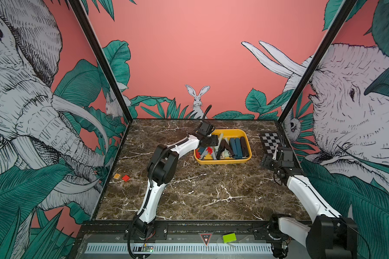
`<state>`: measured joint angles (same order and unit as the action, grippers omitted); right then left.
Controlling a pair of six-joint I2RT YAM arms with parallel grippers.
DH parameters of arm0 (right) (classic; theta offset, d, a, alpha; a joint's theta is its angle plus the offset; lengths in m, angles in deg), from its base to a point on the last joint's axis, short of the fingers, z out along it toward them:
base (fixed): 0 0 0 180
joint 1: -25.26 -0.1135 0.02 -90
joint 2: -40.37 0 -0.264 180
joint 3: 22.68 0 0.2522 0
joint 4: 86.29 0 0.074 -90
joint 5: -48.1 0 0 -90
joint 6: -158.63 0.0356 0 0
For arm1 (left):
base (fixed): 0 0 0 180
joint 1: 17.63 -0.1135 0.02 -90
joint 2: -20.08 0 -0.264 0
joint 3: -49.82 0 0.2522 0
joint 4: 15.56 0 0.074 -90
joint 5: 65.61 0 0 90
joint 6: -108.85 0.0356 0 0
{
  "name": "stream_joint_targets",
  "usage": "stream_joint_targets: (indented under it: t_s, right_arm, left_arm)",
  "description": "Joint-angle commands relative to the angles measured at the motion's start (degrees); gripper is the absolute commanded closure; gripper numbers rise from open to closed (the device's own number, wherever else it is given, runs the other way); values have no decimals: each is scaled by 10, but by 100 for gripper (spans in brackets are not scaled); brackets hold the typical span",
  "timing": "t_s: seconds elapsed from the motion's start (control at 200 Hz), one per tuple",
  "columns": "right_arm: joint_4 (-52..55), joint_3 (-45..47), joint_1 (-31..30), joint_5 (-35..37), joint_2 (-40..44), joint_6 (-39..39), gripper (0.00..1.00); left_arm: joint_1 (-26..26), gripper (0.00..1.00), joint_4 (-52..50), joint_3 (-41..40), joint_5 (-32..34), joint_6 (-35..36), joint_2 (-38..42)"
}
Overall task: Put the pruning pliers into the storage box
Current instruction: Place the pruning pliers in the storage box, then reset both arms
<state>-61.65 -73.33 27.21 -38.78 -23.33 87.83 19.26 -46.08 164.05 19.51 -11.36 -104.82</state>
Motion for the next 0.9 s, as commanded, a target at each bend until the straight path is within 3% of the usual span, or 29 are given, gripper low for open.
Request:
stream_joint_targets:
  t_s: [0.0,0.175,0.33,0.505,0.59,0.71,0.895]
  right_arm:
    - [-89,33,3,38,7,-50,14]
    - [-229,96,3,59,7,-137,14]
    - [-329,129,4,49,-34,-152,13]
    - [-504,170,4,32,-104,-165,8]
    - [-505,148,5,28,-133,-157,6]
    - [-575,148,7,-2,-194,-151,2]
    - [-612,154,6,-20,-227,-157,2]
  left_arm:
    - [5,18,43,-34,46,52,106]
    - [10,1,87,-129,119,129,201]
    - [10,1,190,-274,179,200,311]
    - [9,1,282,-452,362,304,420]
    - [3,1,298,-506,450,366,452]
    - [-44,1,290,-571,517,394,496]
    - [-148,1,419,-735,511,410,553]
